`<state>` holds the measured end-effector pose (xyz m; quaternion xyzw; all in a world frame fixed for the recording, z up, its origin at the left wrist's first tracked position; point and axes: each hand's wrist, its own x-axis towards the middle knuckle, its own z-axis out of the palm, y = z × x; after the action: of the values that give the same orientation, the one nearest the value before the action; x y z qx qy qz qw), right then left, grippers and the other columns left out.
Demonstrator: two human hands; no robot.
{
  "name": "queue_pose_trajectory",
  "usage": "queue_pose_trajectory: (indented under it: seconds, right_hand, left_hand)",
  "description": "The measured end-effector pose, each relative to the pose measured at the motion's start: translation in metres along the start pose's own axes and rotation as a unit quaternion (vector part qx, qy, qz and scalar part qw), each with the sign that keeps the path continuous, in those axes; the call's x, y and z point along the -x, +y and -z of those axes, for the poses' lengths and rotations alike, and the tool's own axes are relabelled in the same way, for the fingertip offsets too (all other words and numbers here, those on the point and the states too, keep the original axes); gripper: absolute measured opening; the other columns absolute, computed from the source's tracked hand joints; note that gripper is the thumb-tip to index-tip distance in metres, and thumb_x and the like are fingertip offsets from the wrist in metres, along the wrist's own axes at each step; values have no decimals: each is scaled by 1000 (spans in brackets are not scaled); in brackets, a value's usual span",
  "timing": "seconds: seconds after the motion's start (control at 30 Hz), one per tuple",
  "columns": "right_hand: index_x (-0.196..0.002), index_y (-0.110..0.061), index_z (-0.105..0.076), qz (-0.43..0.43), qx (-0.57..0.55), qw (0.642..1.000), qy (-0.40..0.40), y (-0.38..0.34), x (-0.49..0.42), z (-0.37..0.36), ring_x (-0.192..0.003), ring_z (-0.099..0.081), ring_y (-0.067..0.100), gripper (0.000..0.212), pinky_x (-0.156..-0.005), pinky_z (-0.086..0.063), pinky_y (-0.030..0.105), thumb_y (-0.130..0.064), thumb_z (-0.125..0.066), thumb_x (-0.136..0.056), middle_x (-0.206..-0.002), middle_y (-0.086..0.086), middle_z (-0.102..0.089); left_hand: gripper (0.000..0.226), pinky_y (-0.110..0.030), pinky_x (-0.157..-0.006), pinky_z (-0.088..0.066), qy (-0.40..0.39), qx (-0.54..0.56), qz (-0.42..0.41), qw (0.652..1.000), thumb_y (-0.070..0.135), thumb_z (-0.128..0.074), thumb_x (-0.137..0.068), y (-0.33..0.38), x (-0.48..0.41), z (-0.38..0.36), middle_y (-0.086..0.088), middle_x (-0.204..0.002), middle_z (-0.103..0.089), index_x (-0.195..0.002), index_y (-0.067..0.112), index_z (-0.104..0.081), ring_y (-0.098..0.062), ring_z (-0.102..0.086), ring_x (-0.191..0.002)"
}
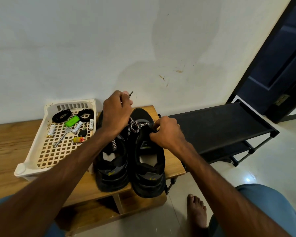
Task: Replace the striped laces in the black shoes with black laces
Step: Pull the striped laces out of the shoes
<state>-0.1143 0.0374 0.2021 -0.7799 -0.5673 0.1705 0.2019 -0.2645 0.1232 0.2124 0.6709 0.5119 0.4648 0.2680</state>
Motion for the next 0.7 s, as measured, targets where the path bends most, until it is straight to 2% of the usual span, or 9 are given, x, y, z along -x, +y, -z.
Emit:
queue_pose_trajectory:
  seconds: [0.1,0.17,0.2,0.3,0.37,0.43,0.53,0.6,0.7]
  right_hand:
    - [-109,-8,-74,13,12,1000,6,-2,4,-2,-77,-72,22,28,-72,-64,40,-18,-75,-83,-89,7,-73]
    - [-120,-13,-70,51,10,998,34,-7,7,-3,-87,-72,25,37,-75,-62,36,-15,-75,-83,-100,7,-74]
    - [-124,-15,-69,73,0,996,41,-11,7,-3,-91,-72,26,40,-78,-62,35,-13,-74,-84,-106,6,-74]
    - [-117,-14,-74,90,18,995,35,-24,1,-5,-92,-72,26,31,-79,-62,39,-11,-71,-86,-106,7,-74]
    - [-112,-11,-74,76,59,995,32,-30,-5,-8,-92,-71,28,23,-74,-59,37,-11,-70,-89,-104,8,-72]
    - [-108,-7,-69,61,87,993,50,-34,-10,-12,-95,-69,31,15,-72,-53,37,-8,-64,-94,-106,12,-68]
    - [-100,-5,-66,52,105,990,74,-37,-16,-17,-96,-68,33,8,-68,-46,35,-10,-60,-97,-106,15,-67]
    - [-96,-5,-71,56,87,992,71,-35,-19,-15,-90,-70,31,10,-67,-52,35,-14,-69,-91,-99,13,-71]
    - [-94,-14,-81,48,-1,997,58,-22,-23,-9,-84,-73,22,11,-74,-62,35,-12,-75,-84,-94,6,-77]
  left_hand:
    - [22,-33,-74,-54,-23,-120,-33,992,31,-58,-101,-8,-2,4,3,-93,-73,-95,14,-70,-14,-68,-82]
    - [9,-40,-83,-56,-52,-227,-68,970,21,-66,-92,-10,0,8,1,-97,-74,-98,16,-72,-20,-68,-92]
    - [14,-43,-88,-55,-63,-256,-84,961,16,-67,-90,-9,1,9,-1,-101,-74,-103,15,-73,-23,-66,-99]
    - [22,-44,-90,-53,-82,-250,-116,958,14,-66,-87,2,7,9,-1,-106,-73,-108,15,-73,-24,-61,-108]
    - [23,-34,-83,-53,-114,-236,-124,957,13,-66,-84,9,11,7,4,-102,-72,-105,20,-73,-17,-61,-102]
    - [27,-28,-80,-54,-185,-218,-91,954,12,-66,-80,14,17,8,10,-99,-71,-104,26,-70,-10,-65,-93]
    - [41,-37,-88,-58,-258,-232,-54,936,17,-67,-76,12,26,11,7,-104,-69,-117,24,-63,-15,-66,-96]
    - [43,-42,-92,-56,-273,-251,-50,927,19,-68,-79,9,28,11,2,-110,-67,-121,19,-61,-19,-65,-102]
    - [37,-38,-95,-55,-275,-233,-33,932,19,-71,-82,4,26,10,3,-109,-69,-119,16,-64,-16,-65,-104]
